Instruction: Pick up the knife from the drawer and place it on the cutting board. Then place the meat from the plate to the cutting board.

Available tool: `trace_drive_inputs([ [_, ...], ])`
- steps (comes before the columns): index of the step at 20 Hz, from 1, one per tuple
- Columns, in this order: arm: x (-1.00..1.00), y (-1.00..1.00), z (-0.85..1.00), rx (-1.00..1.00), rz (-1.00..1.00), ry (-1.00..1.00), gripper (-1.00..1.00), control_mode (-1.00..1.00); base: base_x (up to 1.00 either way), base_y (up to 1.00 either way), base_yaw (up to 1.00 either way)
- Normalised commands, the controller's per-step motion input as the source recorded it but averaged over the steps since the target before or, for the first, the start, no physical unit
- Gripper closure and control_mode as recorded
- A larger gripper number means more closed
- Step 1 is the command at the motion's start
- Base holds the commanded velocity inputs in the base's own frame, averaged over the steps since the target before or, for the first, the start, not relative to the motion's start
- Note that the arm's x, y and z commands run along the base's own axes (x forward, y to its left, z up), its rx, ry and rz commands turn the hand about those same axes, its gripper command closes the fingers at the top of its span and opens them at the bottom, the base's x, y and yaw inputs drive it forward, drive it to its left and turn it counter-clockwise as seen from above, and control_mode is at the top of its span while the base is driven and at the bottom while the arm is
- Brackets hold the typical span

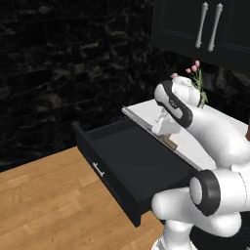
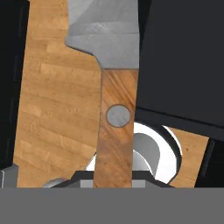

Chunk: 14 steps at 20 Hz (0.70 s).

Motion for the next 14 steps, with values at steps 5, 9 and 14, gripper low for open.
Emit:
trace_drive_inputs([
  [5, -1.00, -0.30, 0.16, 0.06, 0.00, -0.05, 1.00, -1.00, 0.00, 0.00, 0.00],
  [9, -0.70, -0.11, 0.08, 0.02, -0.01, -0.08, 1.00, -1.00, 0.00, 0.00, 0.00],
  [14, -0.02, 0.00, 0.00, 0.00, 0.00, 0.00, 1.00, 1.00, -0.22, 0.00, -0.05],
])
